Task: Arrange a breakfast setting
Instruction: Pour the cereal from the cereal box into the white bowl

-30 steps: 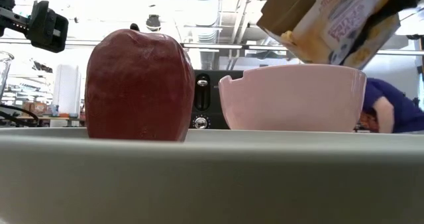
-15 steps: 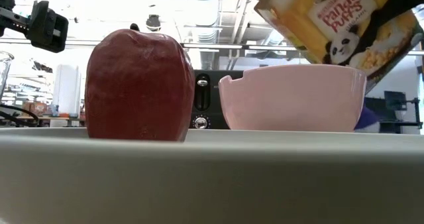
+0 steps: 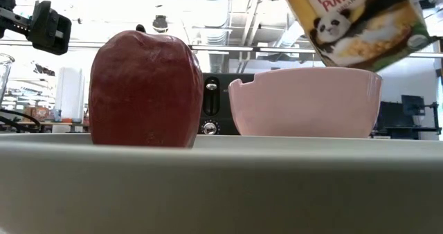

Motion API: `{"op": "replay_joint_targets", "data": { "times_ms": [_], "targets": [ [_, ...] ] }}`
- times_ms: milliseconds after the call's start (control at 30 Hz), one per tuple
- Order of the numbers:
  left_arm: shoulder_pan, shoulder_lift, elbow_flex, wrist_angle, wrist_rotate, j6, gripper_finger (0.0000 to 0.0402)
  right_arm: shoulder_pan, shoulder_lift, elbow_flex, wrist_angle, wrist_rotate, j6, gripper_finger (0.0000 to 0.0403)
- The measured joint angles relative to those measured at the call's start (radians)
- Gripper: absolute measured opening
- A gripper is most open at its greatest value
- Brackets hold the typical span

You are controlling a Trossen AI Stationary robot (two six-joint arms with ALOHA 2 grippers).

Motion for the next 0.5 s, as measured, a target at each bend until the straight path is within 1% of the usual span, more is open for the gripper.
{"op": "replay_joint_targets", "data": {
  "times_ms": [133, 200, 333, 500],
  "targets": [
    [0.000, 0.000, 0.000, 0.000, 0.000, 0.000, 0.0339, -0.032, 0.000, 0.000, 0.000, 0.119, 0.174, 0.0158],
    [0.000, 0.000, 0.000, 0.000, 0.000, 0.000, 0.0339, -0.054, 0.001, 0.000, 0.000, 0.167, 0.224, 0.0158],
    [0.000, 0.000, 0.000, 0.000, 0.000, 0.000, 0.0339, -0.104, 0.018, 0.000, 0.000, 0.242, 0.248, 0.0159],
    [0.000, 0.000, 0.000, 0.000, 0.000, 0.000, 0.0339, -0.197, 0.044, 0.000, 0.000, 0.305, 0.271, 0.0159]
  ]
}}
